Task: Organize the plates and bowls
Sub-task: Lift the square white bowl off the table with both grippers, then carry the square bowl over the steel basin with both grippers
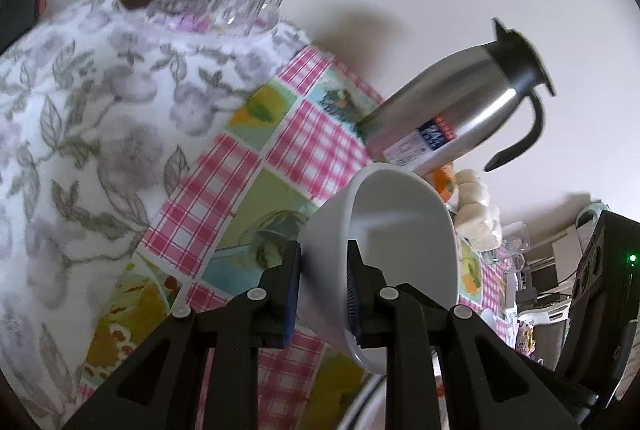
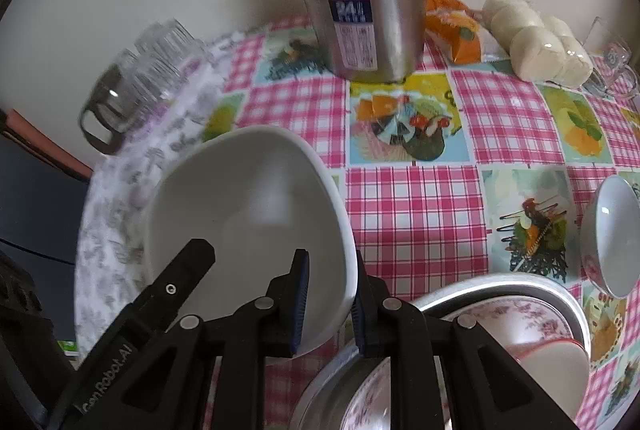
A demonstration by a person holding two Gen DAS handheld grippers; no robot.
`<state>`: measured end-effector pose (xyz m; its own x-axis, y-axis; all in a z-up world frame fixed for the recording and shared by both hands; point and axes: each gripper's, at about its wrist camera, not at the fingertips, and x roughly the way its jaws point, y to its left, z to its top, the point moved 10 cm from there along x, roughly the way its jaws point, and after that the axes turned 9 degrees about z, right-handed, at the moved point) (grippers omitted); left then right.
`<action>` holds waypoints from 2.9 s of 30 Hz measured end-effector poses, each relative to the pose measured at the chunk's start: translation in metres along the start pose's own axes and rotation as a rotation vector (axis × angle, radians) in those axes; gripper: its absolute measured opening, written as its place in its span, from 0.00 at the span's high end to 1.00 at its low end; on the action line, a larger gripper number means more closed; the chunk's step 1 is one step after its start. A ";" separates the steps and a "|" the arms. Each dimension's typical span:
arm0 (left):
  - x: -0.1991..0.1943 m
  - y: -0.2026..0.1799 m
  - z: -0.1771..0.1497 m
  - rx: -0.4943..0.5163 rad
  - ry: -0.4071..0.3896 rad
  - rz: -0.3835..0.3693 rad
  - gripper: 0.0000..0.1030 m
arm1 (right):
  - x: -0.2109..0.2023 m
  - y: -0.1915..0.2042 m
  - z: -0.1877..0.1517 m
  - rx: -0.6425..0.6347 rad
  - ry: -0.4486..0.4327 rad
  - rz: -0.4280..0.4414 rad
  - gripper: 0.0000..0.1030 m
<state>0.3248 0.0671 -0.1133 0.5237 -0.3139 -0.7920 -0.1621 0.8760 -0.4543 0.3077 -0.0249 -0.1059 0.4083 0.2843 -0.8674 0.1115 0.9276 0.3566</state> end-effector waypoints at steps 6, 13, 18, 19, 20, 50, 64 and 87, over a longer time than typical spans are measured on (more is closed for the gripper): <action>-0.037 -0.023 0.001 0.054 -0.067 -0.010 0.79 | -0.041 0.006 0.001 -0.004 -0.060 0.048 0.80; -0.071 -0.049 -0.004 0.129 -0.131 0.005 0.79 | -0.085 0.003 -0.006 0.007 -0.118 0.094 0.80; -0.092 -0.064 -0.011 0.168 -0.163 -0.003 0.79 | -0.112 0.000 -0.009 0.003 -0.162 0.116 0.80; -0.095 -0.066 -0.012 0.175 -0.170 -0.002 0.79 | -0.118 0.000 -0.011 0.000 -0.173 0.125 0.80; -0.099 -0.068 -0.013 0.182 -0.178 0.002 0.79 | -0.122 0.000 -0.012 -0.002 -0.178 0.130 0.80; -0.123 -0.144 -0.104 0.423 -0.225 0.080 0.79 | -0.190 -0.083 -0.069 0.042 -0.372 0.225 0.80; -0.111 -0.166 -0.131 0.507 -0.182 0.115 0.79 | -0.197 -0.116 -0.084 0.074 -0.361 0.214 0.80; -0.083 -0.143 -0.135 0.471 -0.065 0.166 0.79 | -0.170 -0.117 -0.096 0.073 -0.280 0.190 0.79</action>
<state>0.1914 -0.0819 -0.0379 0.5761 -0.1460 -0.8042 0.1394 0.9871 -0.0794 0.1381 -0.1581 -0.0337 0.6598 0.3635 -0.6577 0.0699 0.8417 0.5354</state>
